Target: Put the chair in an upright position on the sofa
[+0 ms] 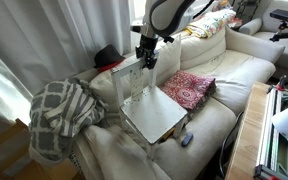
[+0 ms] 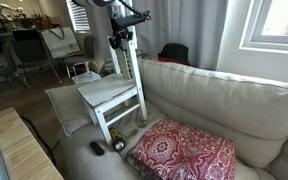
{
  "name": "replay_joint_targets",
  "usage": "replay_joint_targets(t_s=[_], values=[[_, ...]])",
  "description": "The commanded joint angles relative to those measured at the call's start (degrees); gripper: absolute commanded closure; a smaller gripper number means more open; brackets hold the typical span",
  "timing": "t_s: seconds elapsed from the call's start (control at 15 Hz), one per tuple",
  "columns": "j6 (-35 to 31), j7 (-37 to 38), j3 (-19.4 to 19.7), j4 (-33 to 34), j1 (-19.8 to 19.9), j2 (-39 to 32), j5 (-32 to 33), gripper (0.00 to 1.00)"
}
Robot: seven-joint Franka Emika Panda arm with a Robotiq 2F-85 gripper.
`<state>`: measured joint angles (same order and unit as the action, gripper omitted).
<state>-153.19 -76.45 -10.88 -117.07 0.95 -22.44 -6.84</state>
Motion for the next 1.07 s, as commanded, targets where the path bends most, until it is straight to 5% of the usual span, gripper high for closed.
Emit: replay_joint_targets(t_s=[0.0,0.47,0.8,1.0], values=[[-4.8,3.0,-0.7,2.4,-0.4,-0.8,1.1,0.49],[-7.2,5.7,-0.9,5.0,-0.7,-0.7,4.5,0.00],[-3.8,12.4,0.7,3.5,-2.1,2.6,5.6,0.00],[3.6,19.3,0.3,2.3,-1.4,7.0,3.5,0.00]])
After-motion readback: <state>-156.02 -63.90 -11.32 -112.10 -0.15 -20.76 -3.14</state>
